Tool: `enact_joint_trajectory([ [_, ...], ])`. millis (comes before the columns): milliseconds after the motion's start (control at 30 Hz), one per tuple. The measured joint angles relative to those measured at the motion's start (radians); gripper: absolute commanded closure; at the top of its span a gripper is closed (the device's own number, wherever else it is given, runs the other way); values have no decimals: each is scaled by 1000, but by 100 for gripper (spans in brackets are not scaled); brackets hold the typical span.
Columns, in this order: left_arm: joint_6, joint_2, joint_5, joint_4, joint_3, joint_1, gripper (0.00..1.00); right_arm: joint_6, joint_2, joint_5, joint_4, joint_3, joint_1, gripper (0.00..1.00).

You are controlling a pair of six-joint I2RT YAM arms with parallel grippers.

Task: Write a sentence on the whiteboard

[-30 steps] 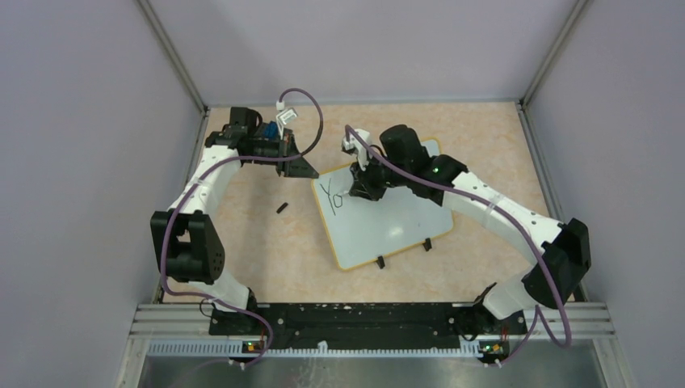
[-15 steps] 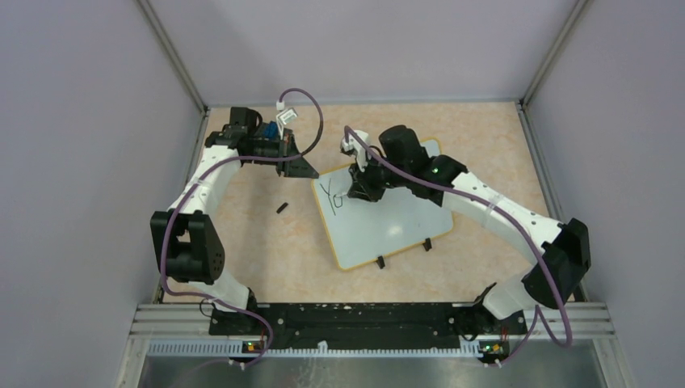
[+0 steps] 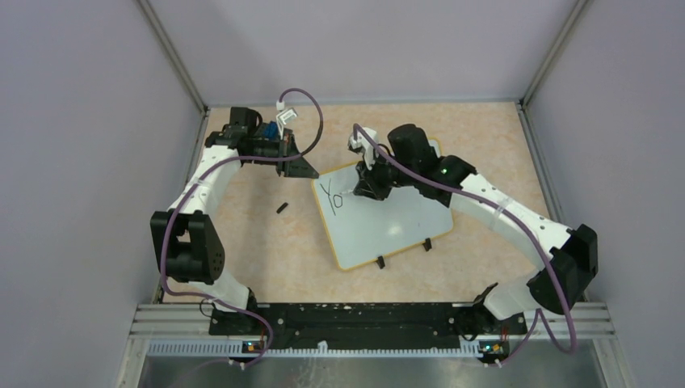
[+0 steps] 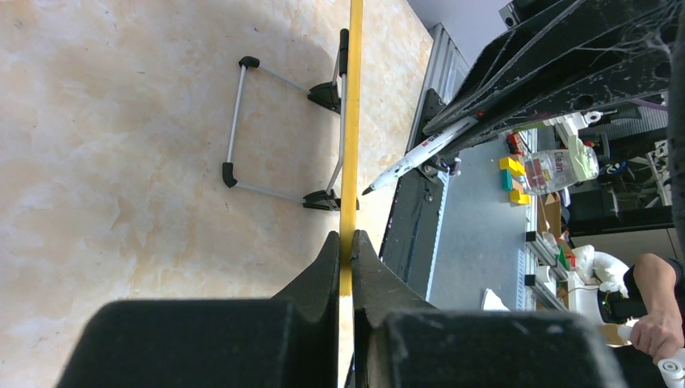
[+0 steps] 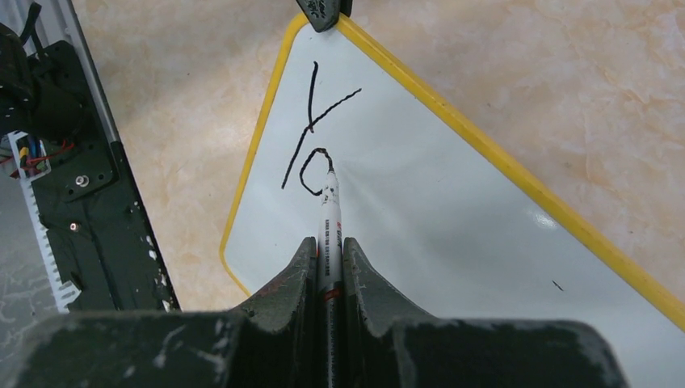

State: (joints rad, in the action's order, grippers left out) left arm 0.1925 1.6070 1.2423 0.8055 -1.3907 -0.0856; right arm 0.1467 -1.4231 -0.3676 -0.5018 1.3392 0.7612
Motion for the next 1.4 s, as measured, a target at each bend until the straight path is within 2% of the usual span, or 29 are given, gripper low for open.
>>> enact_joint_trajectory([
  [467, 0, -2, -1, -1, 2, 0, 100, 2, -6, 32, 2, -18, -8, 100],
  [1400, 0, -2, -10, -11, 5, 0, 100, 19, 0, -18, -18, -72, -25, 100],
])
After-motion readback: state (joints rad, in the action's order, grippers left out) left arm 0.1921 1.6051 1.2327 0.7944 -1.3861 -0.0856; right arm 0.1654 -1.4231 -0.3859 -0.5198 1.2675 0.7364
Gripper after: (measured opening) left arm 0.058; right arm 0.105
